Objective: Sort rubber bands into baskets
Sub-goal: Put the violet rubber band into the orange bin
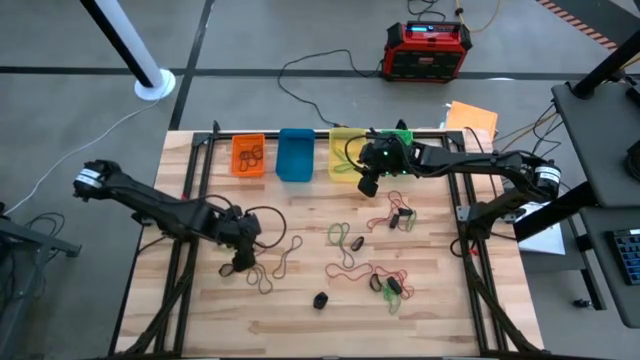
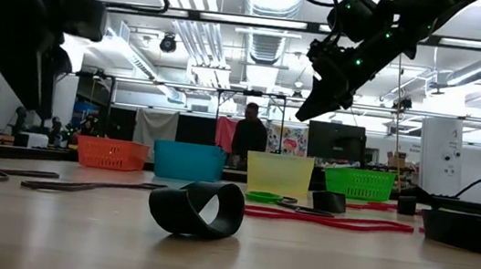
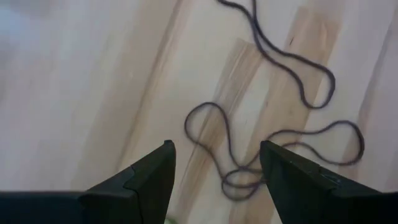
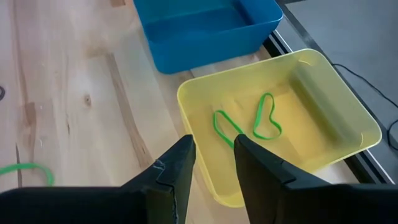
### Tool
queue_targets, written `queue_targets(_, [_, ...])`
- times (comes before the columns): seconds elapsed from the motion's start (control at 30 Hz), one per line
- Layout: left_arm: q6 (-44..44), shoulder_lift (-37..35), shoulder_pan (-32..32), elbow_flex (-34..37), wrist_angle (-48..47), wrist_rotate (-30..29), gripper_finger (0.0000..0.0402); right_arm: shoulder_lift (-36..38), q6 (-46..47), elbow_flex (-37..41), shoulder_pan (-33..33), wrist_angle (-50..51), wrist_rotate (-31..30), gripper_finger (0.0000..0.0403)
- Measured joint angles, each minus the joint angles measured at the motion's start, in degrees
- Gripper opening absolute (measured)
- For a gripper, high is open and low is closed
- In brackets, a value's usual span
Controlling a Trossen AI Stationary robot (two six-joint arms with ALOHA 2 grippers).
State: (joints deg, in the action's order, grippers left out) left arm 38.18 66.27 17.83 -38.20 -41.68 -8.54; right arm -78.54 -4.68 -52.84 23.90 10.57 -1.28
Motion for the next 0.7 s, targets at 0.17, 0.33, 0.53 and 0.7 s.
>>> queue_targets(0.17, [2.58,1.53,1.28,4.59,8.68,0.07,0.0216,0.02,-0.47,0.0,0.0,0.67,0.0,0.0102])
queue_targets(0.33, [4.36,2.18,2.0,6.61,9.63,-0.48,0.0209,0.04,-0.4,0.02,-0.01,1.24,0.0,0.0105])
queue_targets(0.53, [4.83,2.52,1.96,8.23,10.97,-1.57,0.0195,0.07,0.15,0.02,-0.02,0.85,0.0,0.0104])
queue_targets(0.7, [4.81,4.37,1.97,9.94,14.37,-1.57,0.0187,0.09,0.12,0.02,-0.02,-0.69,-0.02,0.0098])
